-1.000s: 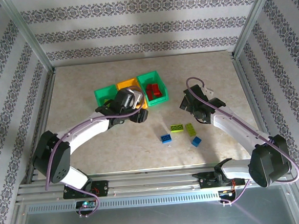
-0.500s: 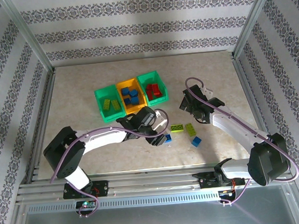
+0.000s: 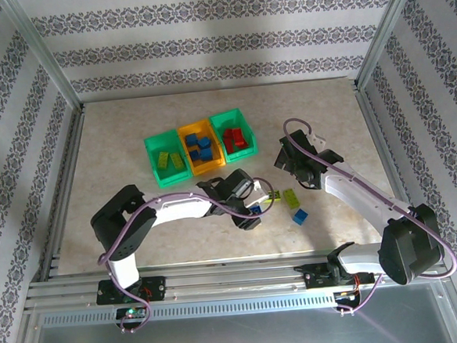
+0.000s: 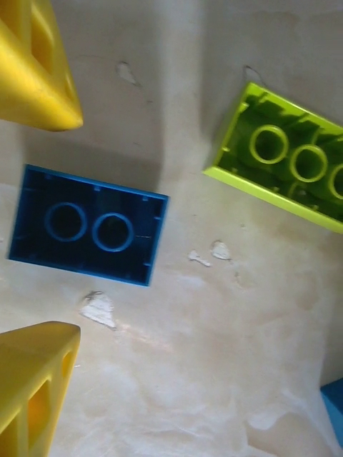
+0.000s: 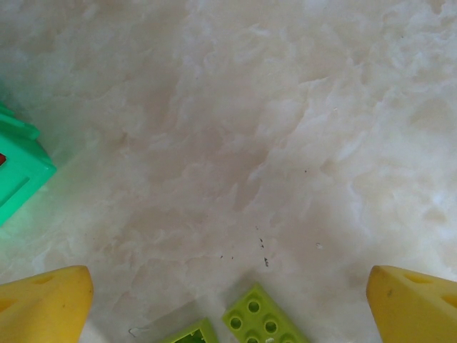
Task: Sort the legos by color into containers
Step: Pick up the lego from the middle-left of the table.
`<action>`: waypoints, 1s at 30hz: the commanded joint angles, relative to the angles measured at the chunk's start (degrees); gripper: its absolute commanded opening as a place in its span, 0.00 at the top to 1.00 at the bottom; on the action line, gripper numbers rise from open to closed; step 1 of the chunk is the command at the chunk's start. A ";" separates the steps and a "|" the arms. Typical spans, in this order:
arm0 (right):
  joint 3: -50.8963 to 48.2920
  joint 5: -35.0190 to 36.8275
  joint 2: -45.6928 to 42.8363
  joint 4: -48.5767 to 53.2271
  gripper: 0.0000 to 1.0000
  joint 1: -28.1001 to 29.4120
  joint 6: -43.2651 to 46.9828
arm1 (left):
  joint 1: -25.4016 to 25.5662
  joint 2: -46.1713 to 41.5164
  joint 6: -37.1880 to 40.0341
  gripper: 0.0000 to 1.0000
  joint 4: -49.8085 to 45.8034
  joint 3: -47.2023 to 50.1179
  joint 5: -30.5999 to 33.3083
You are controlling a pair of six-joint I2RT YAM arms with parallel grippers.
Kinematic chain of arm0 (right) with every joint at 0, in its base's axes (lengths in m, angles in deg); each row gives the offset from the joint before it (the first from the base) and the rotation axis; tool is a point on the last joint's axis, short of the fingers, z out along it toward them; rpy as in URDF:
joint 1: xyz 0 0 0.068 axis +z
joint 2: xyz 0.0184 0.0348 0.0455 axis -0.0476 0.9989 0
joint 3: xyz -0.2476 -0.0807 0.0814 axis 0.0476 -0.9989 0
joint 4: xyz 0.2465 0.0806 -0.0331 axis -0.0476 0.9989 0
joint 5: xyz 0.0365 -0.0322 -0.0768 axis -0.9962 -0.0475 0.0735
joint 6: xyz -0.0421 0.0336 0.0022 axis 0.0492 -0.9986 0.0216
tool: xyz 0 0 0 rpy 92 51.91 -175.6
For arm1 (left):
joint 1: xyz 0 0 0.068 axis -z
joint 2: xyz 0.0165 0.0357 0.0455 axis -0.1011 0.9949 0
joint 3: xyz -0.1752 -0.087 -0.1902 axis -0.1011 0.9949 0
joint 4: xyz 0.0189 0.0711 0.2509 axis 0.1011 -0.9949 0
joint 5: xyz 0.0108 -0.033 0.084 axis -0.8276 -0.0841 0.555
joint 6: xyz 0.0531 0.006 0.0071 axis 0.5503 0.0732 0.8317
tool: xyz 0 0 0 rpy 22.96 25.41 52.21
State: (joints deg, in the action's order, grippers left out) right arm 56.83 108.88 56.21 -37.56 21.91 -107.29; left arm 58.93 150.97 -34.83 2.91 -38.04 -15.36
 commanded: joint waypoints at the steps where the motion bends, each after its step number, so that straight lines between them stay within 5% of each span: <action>1: -0.50 0.25 -1.31 0.24 0.02 0.14 -1.31 | 1.45 2.08 2.91 0.31 -1.67 -2.77 1.56; 9: -0.85 0.20 -1.58 0.24 0.02 -0.21 -1.27 | 1.67 4.03 1.83 0.46 -2.05 -3.89 6.10; 16: -0.76 -0.19 -1.22 -0.15 0.02 -0.47 -1.14 | 1.63 4.93 1.35 0.48 -2.75 -3.69 8.03; 30: -1.39 -0.17 -1.86 -0.29 0.02 -0.65 -1.14 | 1.63 3.63 -0.28 0.73 -3.55 -3.31 10.47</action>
State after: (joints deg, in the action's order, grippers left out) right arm 56.30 108.84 55.64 -37.61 21.76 -107.45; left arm 60.19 155.37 -34.26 2.29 -41.06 -7.55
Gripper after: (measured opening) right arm 0.983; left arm 0.330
